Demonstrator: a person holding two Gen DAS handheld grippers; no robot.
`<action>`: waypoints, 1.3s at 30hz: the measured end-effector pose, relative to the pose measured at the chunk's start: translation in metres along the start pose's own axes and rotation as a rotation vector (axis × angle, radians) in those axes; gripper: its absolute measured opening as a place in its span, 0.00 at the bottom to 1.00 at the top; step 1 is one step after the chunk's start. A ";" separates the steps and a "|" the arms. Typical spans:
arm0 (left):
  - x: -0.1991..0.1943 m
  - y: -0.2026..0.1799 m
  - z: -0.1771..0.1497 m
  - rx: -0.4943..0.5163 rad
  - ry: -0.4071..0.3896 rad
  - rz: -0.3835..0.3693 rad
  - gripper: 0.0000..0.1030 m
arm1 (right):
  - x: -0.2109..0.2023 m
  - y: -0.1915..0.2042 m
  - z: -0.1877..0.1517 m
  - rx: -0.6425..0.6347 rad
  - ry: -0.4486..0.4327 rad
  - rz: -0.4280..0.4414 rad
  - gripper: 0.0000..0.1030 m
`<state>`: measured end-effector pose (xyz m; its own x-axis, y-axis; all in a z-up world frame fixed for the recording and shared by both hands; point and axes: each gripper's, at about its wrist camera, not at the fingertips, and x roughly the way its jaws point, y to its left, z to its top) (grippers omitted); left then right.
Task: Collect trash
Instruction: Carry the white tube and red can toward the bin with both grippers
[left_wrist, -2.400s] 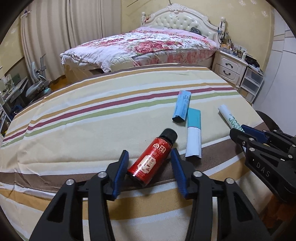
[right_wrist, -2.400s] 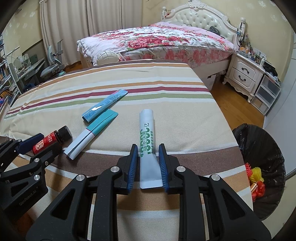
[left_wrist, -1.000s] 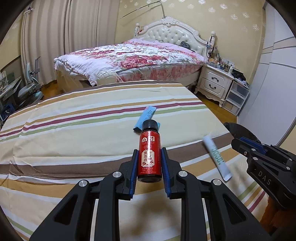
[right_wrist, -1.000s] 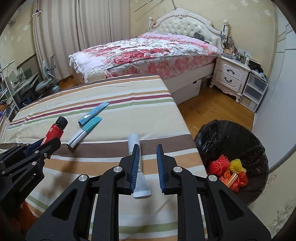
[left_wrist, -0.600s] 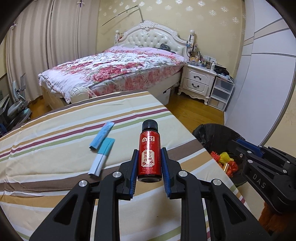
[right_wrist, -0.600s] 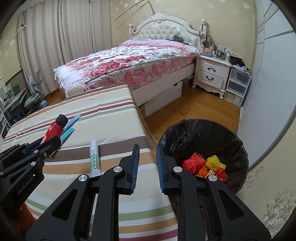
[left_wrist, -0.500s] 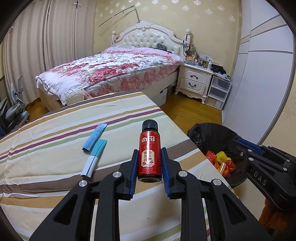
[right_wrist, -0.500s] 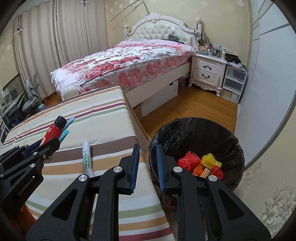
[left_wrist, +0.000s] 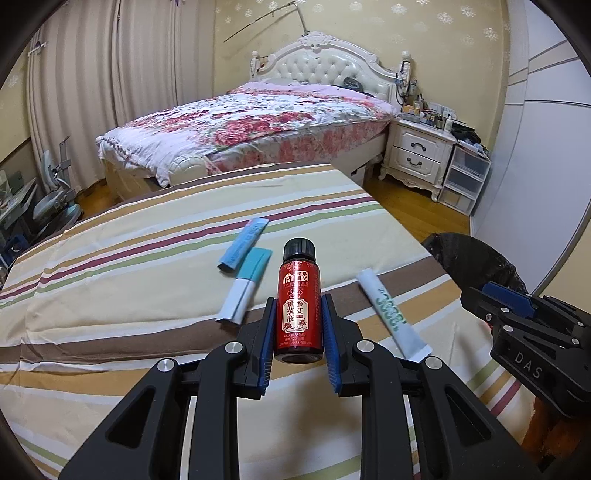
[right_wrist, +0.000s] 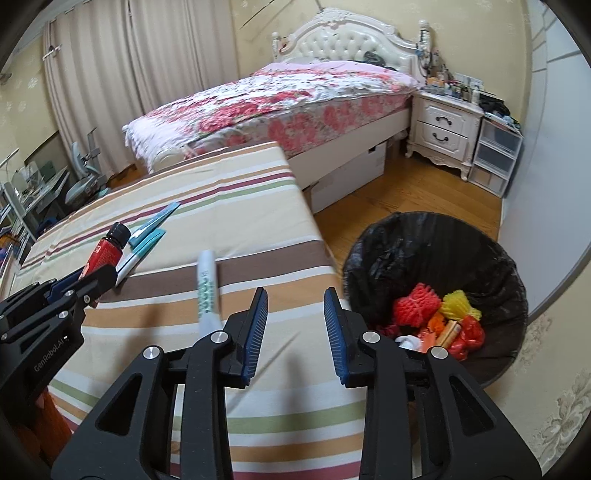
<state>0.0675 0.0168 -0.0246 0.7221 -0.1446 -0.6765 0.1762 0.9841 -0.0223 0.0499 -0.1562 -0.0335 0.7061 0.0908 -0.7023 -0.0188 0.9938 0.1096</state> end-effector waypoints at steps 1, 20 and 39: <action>-0.001 0.005 -0.001 -0.007 0.001 0.008 0.24 | 0.002 0.005 0.000 -0.009 0.006 0.006 0.33; 0.001 0.044 -0.011 -0.077 0.011 0.057 0.24 | 0.038 0.059 -0.003 -0.115 0.096 0.050 0.35; 0.009 -0.031 0.014 0.033 -0.021 -0.042 0.24 | -0.004 -0.023 0.013 0.019 -0.021 -0.067 0.15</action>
<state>0.0783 -0.0169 -0.0198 0.7278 -0.1879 -0.6595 0.2280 0.9733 -0.0257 0.0567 -0.1806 -0.0242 0.7199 0.0223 -0.6938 0.0425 0.9962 0.0761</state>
